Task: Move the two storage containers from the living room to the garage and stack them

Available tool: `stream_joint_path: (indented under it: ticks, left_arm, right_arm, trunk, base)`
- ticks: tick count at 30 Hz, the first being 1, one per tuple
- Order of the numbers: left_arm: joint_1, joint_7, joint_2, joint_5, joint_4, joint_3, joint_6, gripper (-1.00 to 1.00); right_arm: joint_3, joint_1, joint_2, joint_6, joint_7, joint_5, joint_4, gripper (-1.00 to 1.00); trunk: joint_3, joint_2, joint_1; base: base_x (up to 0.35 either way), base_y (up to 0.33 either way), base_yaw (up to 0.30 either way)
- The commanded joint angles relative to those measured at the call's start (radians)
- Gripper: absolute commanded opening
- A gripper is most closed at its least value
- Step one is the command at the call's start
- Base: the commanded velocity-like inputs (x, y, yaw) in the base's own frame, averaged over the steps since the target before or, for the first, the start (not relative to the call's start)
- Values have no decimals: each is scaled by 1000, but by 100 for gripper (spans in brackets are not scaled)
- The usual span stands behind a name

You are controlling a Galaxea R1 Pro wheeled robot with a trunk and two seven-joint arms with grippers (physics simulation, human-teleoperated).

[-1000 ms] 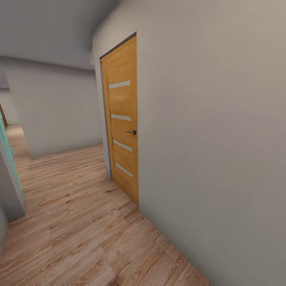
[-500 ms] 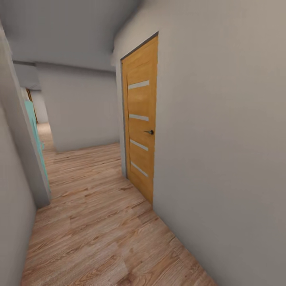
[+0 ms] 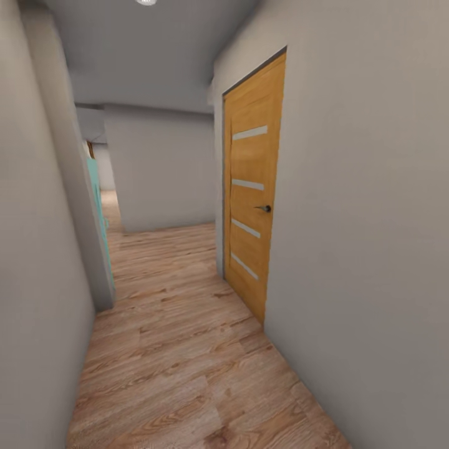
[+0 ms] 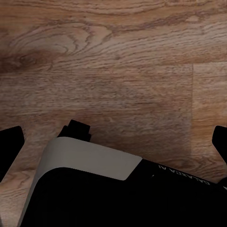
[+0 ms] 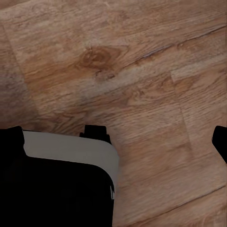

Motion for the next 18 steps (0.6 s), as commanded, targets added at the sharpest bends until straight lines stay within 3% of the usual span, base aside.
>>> stream_joint_path:
  ticks: [1, 7, 18]
  left_arm:
    - [-1, 3, 0, 7, 0, -7, 3, 100]
    - [-1, 3, 0, 5, 0, -6, 3, 100]
    - [-1, 3, 0, 0, 0, -7, 3, 100]
  right_arm:
    - [7, -1, 0, -5, -4, 0, 3, 100]
    - [8, -1, 0, -4, -4, 2, 3, 100]
    - [10, -1, -1, -3, -8, 6, 3, 100]
  trunk:
    - [-1, -1, 0]
    - [-1, -1, 0]
    - [-1, -1, 0]
  base:
    - [0, 0, 300]
    - [132, 0, 238]
    - [306, 0, 24]
